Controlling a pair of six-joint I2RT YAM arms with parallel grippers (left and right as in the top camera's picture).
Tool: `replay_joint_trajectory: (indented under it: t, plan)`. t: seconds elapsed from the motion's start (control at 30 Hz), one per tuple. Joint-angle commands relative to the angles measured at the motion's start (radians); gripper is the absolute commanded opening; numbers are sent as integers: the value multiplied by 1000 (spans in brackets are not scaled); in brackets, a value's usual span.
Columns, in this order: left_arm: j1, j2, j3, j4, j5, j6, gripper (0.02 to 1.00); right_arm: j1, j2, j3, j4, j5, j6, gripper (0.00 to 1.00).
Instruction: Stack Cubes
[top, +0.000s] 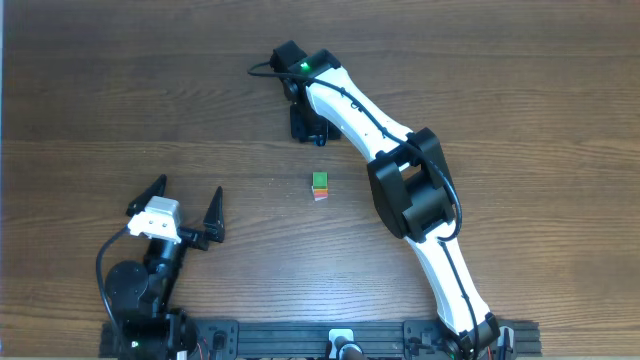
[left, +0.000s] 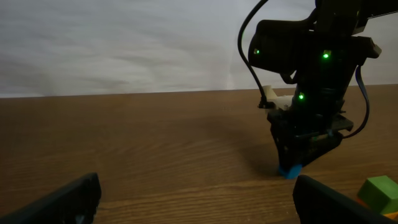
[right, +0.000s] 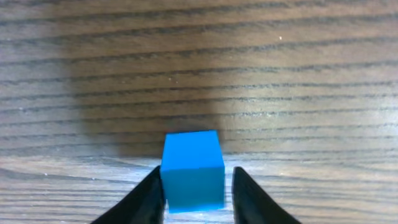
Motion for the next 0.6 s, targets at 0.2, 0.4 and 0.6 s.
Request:
replay_joint_trajectory:
  t: [0.2,0.4,0.6]
  plan:
    - [6,-6,-5,-1,10,11,1000,6,12,20,-1,-5,2,88]
    - [6,-6,-5,-1,10,11,1000,6,7,23,-3,-17,2,9]
    - [6,-6,-5,-1,10,11,1000,8,-37,33,-24,-17,1,9]
